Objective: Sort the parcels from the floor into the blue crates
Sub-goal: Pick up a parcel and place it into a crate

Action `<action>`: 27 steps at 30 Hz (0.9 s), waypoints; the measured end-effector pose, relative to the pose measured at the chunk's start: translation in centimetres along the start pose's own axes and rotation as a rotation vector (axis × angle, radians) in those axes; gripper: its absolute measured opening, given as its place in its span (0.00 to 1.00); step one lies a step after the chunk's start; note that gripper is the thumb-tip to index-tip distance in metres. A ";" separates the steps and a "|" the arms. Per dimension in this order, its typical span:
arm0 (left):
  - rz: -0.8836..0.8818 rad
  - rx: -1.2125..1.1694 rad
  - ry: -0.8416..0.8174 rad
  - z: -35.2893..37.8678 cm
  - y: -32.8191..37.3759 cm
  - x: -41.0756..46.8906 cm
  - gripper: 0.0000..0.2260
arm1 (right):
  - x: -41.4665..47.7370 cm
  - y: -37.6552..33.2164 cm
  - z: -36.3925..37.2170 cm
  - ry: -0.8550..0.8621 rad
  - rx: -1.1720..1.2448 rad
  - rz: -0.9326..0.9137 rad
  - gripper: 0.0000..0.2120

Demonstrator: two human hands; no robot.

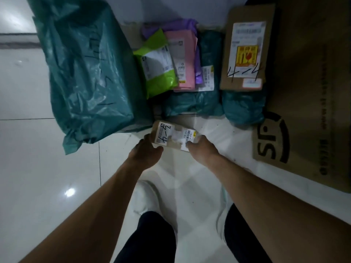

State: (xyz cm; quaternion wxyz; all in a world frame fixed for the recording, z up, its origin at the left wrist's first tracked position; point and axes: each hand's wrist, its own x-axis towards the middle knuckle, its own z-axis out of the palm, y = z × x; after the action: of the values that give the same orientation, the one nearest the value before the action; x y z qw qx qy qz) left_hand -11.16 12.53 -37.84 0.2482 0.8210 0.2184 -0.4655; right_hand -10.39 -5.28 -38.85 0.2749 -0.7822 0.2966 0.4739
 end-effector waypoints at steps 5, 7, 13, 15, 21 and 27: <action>0.049 -0.051 0.066 0.5 -0.1 1.6 0.27 | 2.4 -0.1 1.6 -0.015 0.243 0.007 0.26; 0.038 -0.074 0.075 0.6 0.0 1.4 0.25 | 2.4 0.0 1.4 -0.032 0.321 0.028 0.24; 0.015 0.018 0.098 0.3 2.6 -2.2 0.20 | -0.3 0.9 -2.5 -0.038 0.345 0.030 0.15; 0.033 0.022 0.099 -0.2 4.3 -4.4 0.19 | -2.1 1.1 -4.6 -0.033 0.338 0.028 0.17; 0.052 0.012 0.185 -4.0 9.5 -13.0 0.16 | -10.6 0.5 -12.3 -0.019 0.249 -0.007 0.23; 0.108 -0.041 0.172 -10.2 14.3 -25.2 0.14 | -23.4 -1.4 -20.5 0.063 0.296 -0.062 0.25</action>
State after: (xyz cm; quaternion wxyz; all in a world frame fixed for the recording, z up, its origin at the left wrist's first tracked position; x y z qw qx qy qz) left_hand -7.93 4.36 -8.39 0.2700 0.8632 0.2038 -0.3748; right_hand -6.27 -14.16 -9.29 0.3923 -0.7564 0.3473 0.3915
